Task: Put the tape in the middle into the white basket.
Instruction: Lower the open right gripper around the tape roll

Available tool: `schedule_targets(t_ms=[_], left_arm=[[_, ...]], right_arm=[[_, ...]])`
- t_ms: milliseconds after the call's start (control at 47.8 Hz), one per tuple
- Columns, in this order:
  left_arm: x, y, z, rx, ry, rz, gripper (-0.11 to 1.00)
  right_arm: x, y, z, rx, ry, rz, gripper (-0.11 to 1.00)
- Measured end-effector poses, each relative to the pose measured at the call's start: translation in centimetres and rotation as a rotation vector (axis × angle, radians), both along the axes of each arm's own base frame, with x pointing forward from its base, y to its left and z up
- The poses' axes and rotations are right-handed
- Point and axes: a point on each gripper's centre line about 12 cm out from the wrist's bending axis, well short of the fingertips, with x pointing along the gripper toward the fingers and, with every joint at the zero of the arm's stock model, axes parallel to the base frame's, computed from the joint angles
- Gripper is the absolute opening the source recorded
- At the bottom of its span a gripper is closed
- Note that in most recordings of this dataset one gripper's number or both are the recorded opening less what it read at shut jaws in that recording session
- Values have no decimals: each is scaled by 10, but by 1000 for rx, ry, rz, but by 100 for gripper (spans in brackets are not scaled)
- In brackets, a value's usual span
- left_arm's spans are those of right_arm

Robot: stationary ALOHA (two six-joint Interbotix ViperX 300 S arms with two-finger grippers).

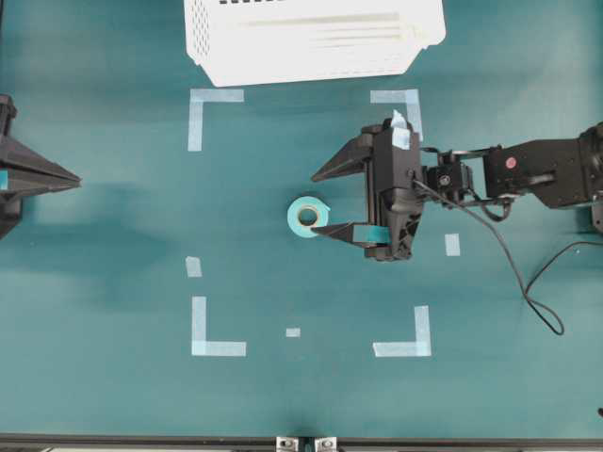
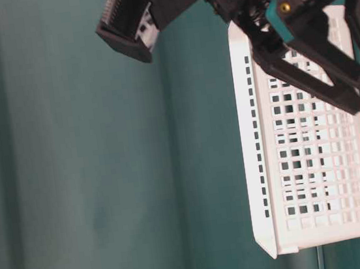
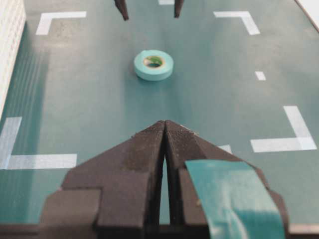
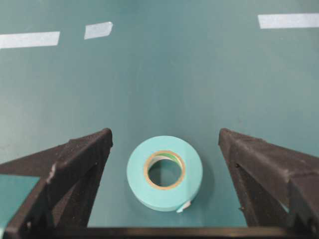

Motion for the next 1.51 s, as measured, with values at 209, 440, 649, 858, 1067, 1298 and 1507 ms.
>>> schedule_targets(t_ms=[209, 440, 649, 858, 1067, 1298, 1507], left_arm=[[0, 0, -1, 2, 4, 1, -11], [0, 0, -1, 0, 5, 1, -11], [0, 0, -1, 0, 5, 1, -11], [0, 0, -1, 0, 3, 1, -11], [0, 0, -1, 0, 5, 1, -11], [0, 0, -1, 0, 5, 1, -11], [0, 0, -1, 0, 5, 1, -11]], right_arm=[[3, 1, -10, 24, 26, -8, 98], [4, 3, -18, 25, 46, -6, 98], [8, 3, -25, 26, 58, -7, 98], [11, 4, -30, 33, 68, -11, 98], [12, 4, -34, 34, 76, -12, 98], [13, 4, -42, 33, 97, -12, 98], [15, 4, -48, 33, 108, -14, 98]])
